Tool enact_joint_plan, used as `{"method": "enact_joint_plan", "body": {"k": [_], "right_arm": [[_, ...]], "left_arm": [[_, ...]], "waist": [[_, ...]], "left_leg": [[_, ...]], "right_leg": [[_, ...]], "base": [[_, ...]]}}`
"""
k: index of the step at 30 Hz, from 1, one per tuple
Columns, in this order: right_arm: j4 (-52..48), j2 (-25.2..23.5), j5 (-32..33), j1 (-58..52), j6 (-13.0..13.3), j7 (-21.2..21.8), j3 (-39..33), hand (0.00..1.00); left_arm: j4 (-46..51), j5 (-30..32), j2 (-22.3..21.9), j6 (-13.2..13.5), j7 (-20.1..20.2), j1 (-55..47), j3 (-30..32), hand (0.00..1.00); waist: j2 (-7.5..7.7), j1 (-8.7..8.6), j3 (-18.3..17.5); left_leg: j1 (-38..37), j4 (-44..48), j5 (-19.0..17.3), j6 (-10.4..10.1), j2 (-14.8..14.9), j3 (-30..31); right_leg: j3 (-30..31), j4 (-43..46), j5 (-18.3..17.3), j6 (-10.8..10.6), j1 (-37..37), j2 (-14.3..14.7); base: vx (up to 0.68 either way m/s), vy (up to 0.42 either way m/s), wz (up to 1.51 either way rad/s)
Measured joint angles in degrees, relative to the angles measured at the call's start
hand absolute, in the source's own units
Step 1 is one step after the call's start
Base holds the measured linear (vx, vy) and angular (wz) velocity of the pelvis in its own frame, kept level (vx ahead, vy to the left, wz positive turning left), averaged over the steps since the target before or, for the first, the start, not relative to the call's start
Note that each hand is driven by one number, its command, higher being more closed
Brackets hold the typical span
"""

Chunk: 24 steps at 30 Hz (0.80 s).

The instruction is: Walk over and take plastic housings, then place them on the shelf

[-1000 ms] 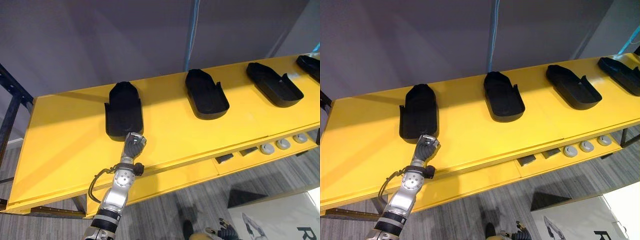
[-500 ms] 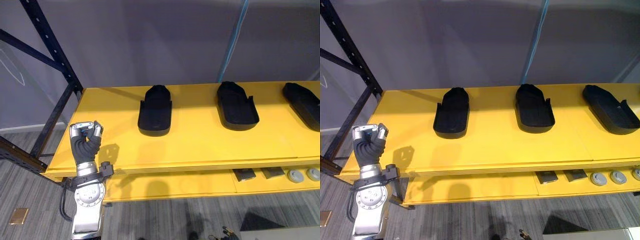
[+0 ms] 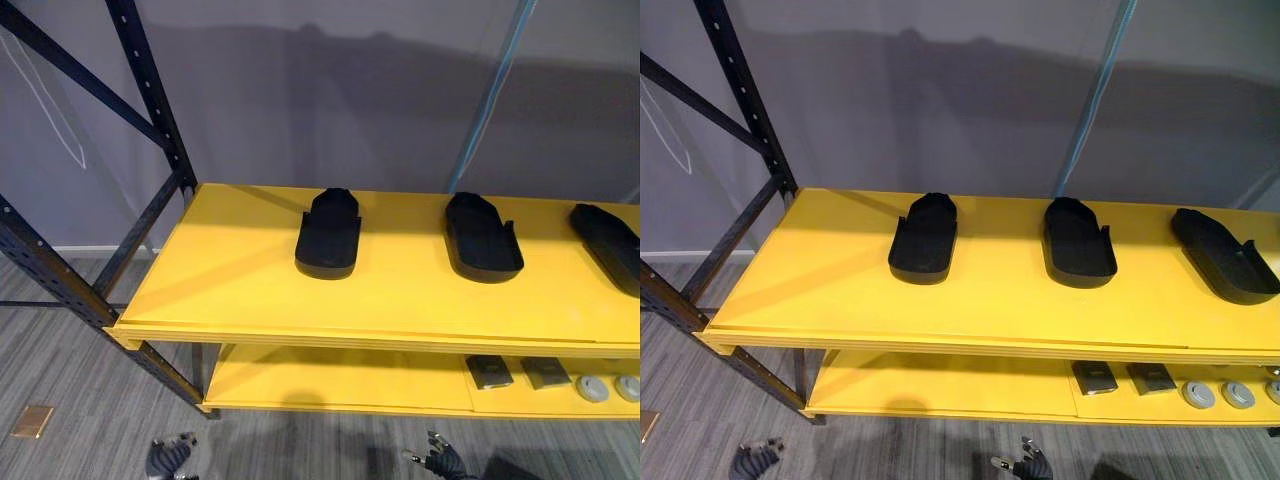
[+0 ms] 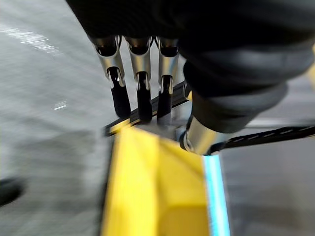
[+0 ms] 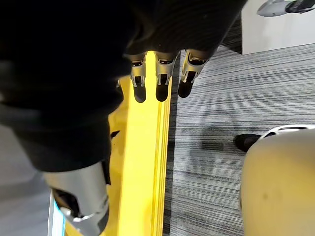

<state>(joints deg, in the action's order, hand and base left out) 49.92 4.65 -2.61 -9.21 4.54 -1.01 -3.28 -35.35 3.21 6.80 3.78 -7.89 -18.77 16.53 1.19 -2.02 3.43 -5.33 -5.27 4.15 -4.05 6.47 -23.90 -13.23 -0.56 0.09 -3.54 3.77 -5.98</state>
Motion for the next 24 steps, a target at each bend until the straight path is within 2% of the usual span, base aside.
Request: {"method": "enact_joint_plan", "body": {"k": [9, 13, 20, 24], "right_arm": [[2.85, 0.02, 0.04, 1.64, -0.01, -0.85, -1.08, 0.0], [3.67, 0.04, 0.04, 2.44, -0.01, -1.24, -1.1, 0.0], [3.69, 0.72, 0.06, 2.83, -0.01, -2.26, -1.23, 0.0], [3.69, 0.76, 0.07, 3.05, -0.01, -2.39, -1.29, 0.0]], "left_arm": [[-9.23, 0.53, -1.14, -0.04, 1.1, 2.19, -4.52, 0.0], [-9.57, 0.55, -1.09, 0.14, 1.74, 4.07, -6.64, 0.0], [-9.91, 0.46, -1.2, 0.36, 1.98, 4.4, -8.63, 0.0], [-10.84, 0.36, -1.16, 0.47, 2.01, 4.34, -8.62, 0.0]], "waist": [[-0.28, -0.16, -0.05], [-0.5, -0.64, 0.09], [-1.96, -0.55, 0.36], [-2.07, -0.53, 0.42]], "left_leg": [[-0.93, 0.09, -0.56, -0.74, 0.08, -1.65], [-1.13, 0.27, -0.59, -0.78, 0.14, -2.03], [-1.89, 0.23, -0.76, -1.02, 0.55, -2.77], [-1.88, 0.08, -0.79, -1.03, 0.51, -2.78]], "right_leg": [[1.76, -0.18, 0.23, -0.03, -0.34, 0.34], [1.9, -0.58, 0.25, -0.01, 0.04, 0.5], [2.88, -0.57, 0.28, 0.04, -0.04, 0.93], [2.92, -0.58, 0.29, 0.04, -0.09, 0.89]], "base": [[0.04, -0.007, -0.11], [0.03, -0.013, -0.06], [-0.05, -0.011, -0.05], [-0.03, -0.003, 0.0]]}}
